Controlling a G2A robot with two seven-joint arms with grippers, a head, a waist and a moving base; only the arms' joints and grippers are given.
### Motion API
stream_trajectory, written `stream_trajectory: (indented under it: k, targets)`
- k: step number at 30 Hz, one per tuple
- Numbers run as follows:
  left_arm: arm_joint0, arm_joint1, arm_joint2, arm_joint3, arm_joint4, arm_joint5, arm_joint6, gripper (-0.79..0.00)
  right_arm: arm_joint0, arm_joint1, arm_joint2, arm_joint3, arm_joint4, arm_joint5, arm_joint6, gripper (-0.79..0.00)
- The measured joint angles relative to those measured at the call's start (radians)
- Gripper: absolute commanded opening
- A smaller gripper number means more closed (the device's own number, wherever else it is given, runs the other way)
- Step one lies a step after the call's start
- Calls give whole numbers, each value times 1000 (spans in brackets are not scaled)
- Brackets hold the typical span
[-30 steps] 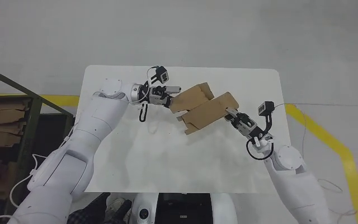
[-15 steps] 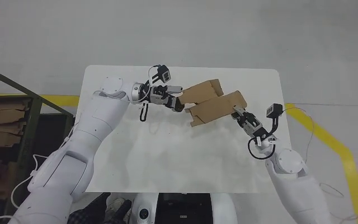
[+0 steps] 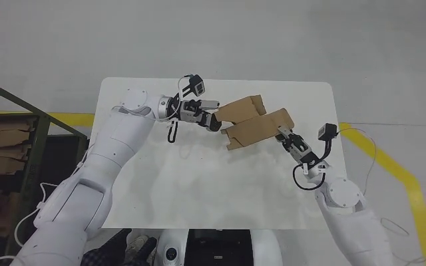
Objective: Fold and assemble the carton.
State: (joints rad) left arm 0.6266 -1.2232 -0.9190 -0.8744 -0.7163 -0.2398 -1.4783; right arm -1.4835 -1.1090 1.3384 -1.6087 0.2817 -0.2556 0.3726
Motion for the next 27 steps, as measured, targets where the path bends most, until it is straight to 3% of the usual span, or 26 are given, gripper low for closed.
stream_trajectory:
  k: [10, 14, 15, 22, 27]
  targets:
    - [-25, -21, 26, 37, 9, -6, 3, 0, -16, -4, 7, -26, -35, -29, -12, -785]
    - [-32, -26, 27, 58, 13, -14, 9, -351, -17, -5, 9, -27, -33, -33, -6, -785]
    - [-34, -27, 28, 62, 17, -15, 11, -394, -17, -6, 10, -27, -33, -34, -5, -785]
    - [-41, -35, 32, 82, 34, -17, 21, -536, -21, -9, 15, -34, -28, -40, 1, -785]
    - [-46, -39, 34, 90, 42, -17, 26, -560, -23, -10, 18, -38, -30, -39, 6, -785]
